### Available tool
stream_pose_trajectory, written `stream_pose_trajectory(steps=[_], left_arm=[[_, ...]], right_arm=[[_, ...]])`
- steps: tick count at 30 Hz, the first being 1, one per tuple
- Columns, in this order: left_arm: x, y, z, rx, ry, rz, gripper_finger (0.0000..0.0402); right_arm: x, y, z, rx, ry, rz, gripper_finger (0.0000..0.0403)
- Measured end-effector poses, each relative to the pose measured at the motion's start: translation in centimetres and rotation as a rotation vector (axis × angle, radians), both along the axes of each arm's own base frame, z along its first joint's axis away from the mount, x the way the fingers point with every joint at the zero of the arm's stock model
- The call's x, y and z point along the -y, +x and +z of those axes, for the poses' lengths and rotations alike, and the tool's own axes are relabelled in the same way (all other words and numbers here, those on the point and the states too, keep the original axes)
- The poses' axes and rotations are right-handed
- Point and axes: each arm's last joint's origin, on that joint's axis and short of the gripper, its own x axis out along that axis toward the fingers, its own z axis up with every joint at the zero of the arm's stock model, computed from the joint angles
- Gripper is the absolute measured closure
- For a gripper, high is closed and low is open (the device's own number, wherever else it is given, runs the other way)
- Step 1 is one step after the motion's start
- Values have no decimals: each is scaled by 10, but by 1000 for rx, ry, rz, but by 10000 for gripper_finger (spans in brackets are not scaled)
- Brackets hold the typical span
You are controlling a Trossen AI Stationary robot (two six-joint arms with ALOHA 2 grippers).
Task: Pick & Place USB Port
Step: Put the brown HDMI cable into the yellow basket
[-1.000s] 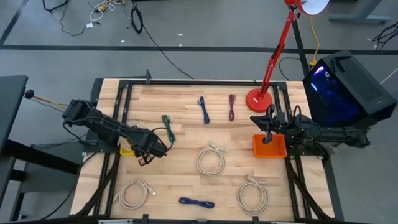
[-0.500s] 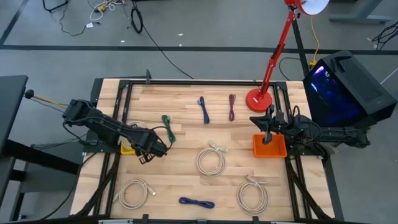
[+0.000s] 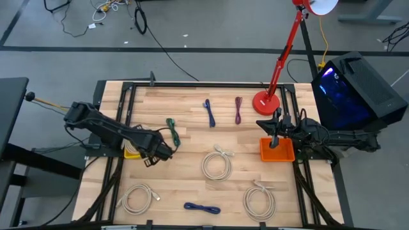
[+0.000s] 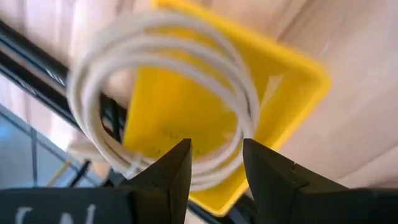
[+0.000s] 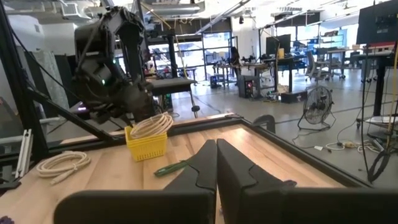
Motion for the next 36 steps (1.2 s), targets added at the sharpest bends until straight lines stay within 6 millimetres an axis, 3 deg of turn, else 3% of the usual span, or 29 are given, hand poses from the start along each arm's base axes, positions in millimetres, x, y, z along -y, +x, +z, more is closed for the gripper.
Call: stream_pose_trajectory(steps=[5,11,19,24,32,36], left_arm=[[0,4,2,39,27,-30,252],[8,30,-1,302,-41,-76,252],[-5,53,-16,315,-109,-150,252],[5,75,-12,515,-231,-270,252],[32,93,4,615,-211,-505,252],[49,110,7,567,-89,-685,252]], right_arm=[[0,0,0,3,14,2,396],[-2,1,-3,-24,40,75,396],[-4,1,-2,-12,49,154,396],[-4,1,-2,-12,49,138,396],[-3,1,0,11,37,107,396],[-3,0,3,40,37,108,396]])
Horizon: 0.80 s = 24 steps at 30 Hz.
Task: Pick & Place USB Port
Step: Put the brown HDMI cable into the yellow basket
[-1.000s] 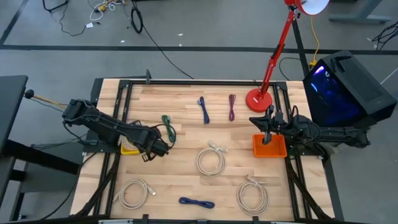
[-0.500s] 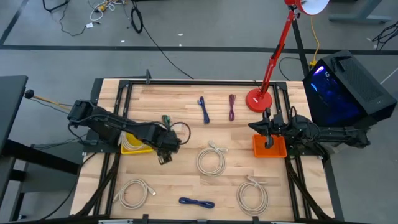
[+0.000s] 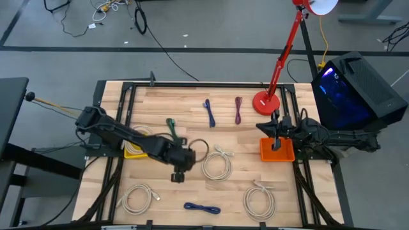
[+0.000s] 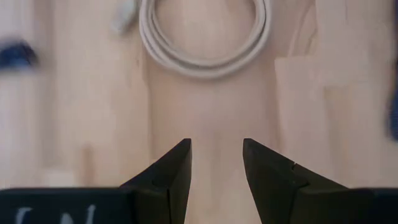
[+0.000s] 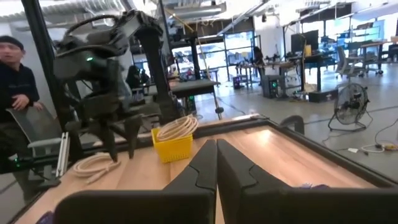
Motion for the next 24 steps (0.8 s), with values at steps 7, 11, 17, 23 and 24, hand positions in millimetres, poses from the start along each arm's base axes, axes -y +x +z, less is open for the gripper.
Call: stream_pose_trajectory(steps=[7,11,17,23,24], left_arm=[[18,36,-7,-72,205,-305,252],[20,49,-9,-99,271,-443,252],[16,63,-8,-59,295,-571,252],[8,72,-5,13,239,-555,252],[7,75,-6,28,240,-549,252]], right_arm=[[0,0,2,27,33,6,396],[0,0,2,27,39,6,396],[0,0,2,19,27,5,396],[0,0,1,7,16,3,396],[0,0,0,7,16,2,396]])
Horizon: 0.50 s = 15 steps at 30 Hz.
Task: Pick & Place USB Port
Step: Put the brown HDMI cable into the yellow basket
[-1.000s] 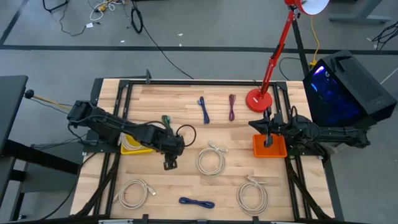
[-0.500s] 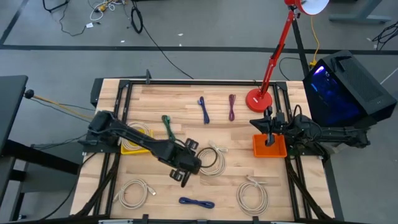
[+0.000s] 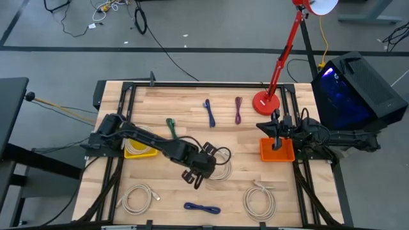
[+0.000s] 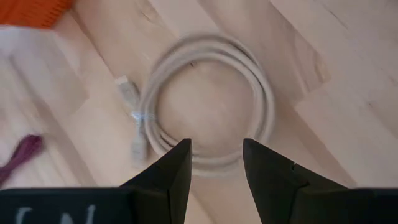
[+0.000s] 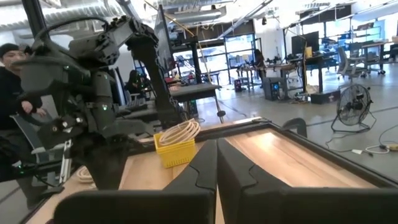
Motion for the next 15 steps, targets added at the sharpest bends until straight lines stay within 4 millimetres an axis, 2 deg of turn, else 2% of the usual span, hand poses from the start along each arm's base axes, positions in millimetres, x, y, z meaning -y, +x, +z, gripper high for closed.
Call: stream_pose_trajectory(steps=[2,8,15], left_arm=[[0,1,-5,-16,-4,2,252],[3,11,-43,-115,-36,-9,252],[-3,18,-46,-104,-110,-2,252]], right_arm=[[0,0,0,0,0,0,396],[0,0,-1,-7,0,0,396],[0,0,-1,-15,1,0,396]])
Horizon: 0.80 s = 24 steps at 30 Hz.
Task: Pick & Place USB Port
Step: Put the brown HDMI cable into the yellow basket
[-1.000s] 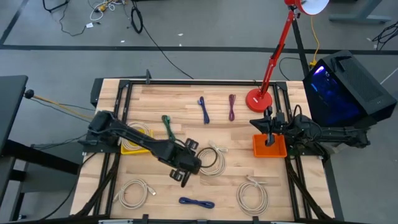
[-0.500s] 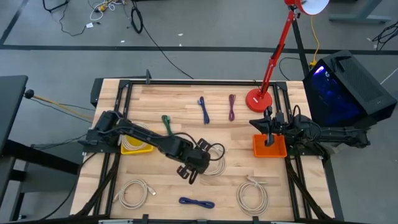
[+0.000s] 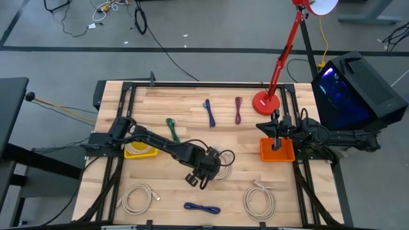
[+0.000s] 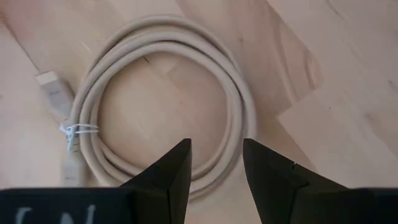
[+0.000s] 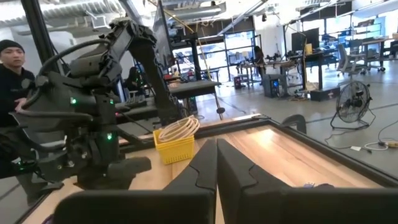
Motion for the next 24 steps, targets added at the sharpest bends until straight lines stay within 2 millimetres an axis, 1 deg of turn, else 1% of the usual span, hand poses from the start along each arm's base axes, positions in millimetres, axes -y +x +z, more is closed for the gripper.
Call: stream_pose_trajectory(steps=[6,13,16,21,24], left_arm=[[-1,1,-5,-33,-51,-2,252],[0,2,-4,-22,-74,7,252],[0,3,-9,-33,-76,19,252],[2,6,-27,-68,-71,19,252],[1,7,-29,-71,-71,23,252]], right_arm=[[0,0,-1,-8,-2,0,396],[0,0,-1,-15,-9,2,396],[0,0,-1,-15,-9,2,396],[0,0,-1,-17,-9,3,396],[0,0,-2,-23,-10,10,396]])
